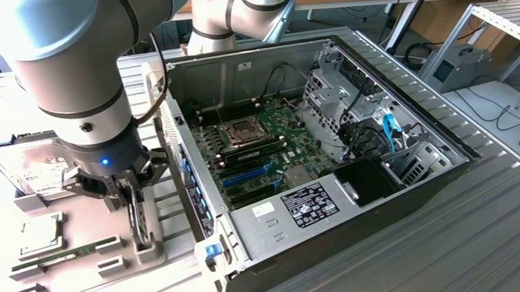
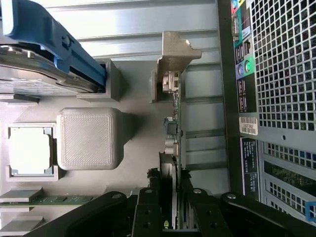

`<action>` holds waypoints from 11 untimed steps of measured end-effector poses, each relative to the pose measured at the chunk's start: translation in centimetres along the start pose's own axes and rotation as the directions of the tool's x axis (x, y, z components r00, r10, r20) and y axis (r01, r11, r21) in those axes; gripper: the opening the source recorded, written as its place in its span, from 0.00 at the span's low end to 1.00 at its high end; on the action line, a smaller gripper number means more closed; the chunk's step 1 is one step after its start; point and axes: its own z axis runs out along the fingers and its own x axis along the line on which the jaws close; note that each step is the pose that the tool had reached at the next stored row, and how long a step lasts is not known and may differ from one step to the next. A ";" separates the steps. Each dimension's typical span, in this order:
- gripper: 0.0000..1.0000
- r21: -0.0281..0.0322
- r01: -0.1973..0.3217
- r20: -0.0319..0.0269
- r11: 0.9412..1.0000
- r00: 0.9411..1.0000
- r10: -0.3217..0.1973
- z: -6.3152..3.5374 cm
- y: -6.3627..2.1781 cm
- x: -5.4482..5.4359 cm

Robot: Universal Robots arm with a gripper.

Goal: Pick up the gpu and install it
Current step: 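Pick up the gpu and move the gpu toward the slot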

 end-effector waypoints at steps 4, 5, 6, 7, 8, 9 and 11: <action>0.26 0.000 0.000 0.000 1.000 1.000 0.000 -0.78 0.04 0.0; 0.26 0.000 0.000 0.000 1.000 1.000 0.000 -0.81 0.04 0.0; 0.26 0.000 0.000 0.000 1.000 1.000 0.000 -0.86 0.04 0.0; 0.26 0.000 0.000 0.000 1.000 1.000 0.000 -0.93 0.04 0.0; 0.26 0.000 0.000 0.000 1.000 1.000 0.000 -0.97 0.04 0.0; 0.26 0.000 0.000 0.000 1.000 1.000 0.000 -1.00 0.04 0.0; 0.26 0.000 0.000 0.000 1.000 1.000 0.000 -1.10 0.05 0.0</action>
